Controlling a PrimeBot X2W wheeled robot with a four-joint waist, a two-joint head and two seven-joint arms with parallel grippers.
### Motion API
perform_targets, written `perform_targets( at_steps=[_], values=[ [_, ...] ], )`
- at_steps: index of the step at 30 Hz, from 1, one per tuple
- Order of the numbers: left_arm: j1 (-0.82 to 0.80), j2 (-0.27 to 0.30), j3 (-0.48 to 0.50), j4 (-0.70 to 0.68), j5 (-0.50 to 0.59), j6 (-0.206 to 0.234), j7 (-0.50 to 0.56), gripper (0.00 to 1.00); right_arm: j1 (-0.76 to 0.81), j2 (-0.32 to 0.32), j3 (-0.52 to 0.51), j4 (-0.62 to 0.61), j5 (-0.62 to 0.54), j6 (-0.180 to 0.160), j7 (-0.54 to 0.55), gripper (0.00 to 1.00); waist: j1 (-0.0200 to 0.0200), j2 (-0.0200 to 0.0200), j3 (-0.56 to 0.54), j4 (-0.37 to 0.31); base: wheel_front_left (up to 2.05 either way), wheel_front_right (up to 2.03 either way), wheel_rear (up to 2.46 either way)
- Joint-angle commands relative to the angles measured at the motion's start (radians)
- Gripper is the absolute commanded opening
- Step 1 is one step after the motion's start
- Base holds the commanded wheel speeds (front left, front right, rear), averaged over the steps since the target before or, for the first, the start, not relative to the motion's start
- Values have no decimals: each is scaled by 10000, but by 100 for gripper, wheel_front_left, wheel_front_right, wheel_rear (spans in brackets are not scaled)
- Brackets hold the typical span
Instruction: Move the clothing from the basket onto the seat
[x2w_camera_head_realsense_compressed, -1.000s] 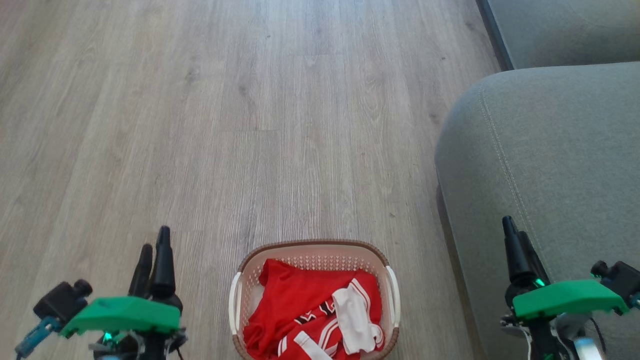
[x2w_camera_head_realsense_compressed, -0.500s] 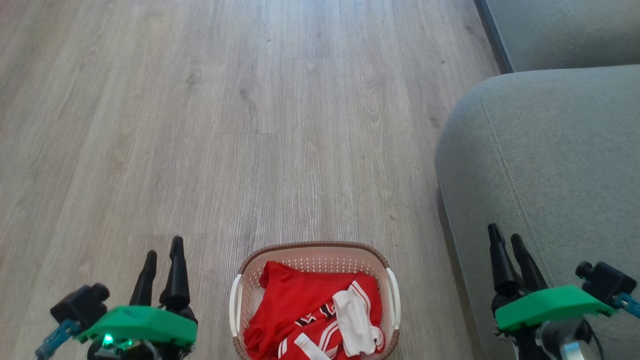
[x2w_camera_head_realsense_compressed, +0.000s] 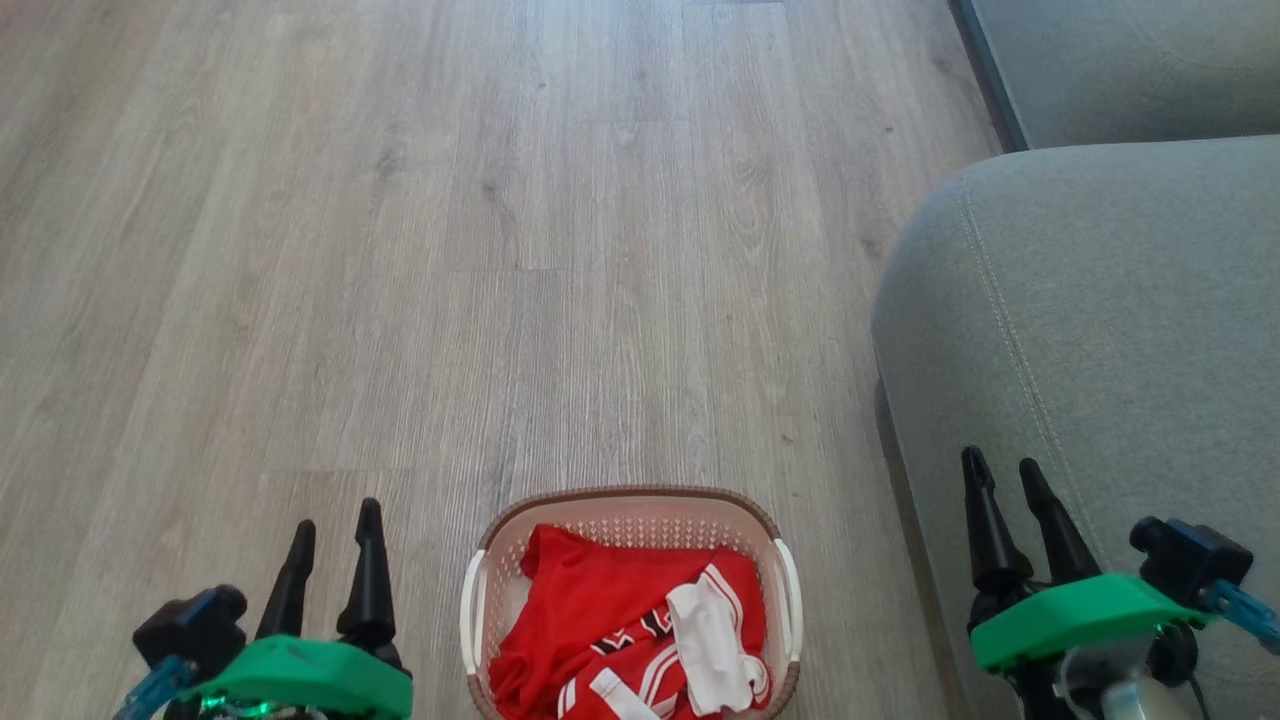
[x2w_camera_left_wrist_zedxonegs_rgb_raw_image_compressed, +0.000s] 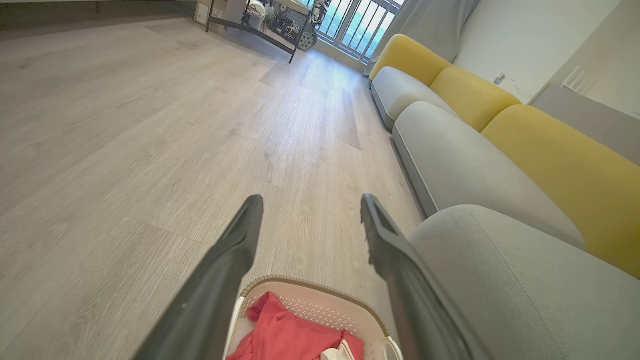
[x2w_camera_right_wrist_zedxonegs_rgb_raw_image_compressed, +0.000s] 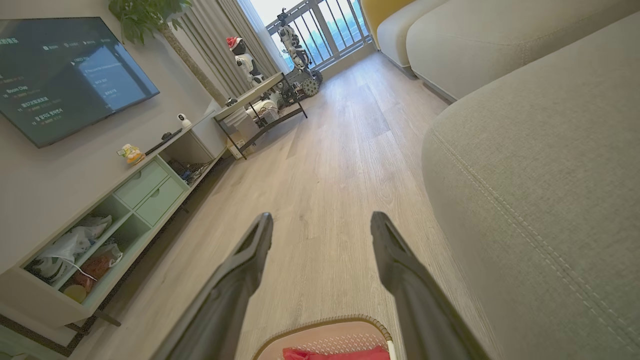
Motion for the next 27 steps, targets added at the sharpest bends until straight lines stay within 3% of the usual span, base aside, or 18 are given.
perform_targets(
  at_steps=[1, 27],
  values=[
    [-289, 138, 162, -367, 376, 65, -180, 100, -164, -106, 245, -444, -355, -1, -180, 100, 0, -1, 0, 6, 0, 0, 0],
    [10, 155, -156, -481, 3351, 355, -912, 100, -45, -136, 624, -725, -3342, -2, -920, 100, -1, -1, -1, 45, 0, 0, 0]
  ],
)
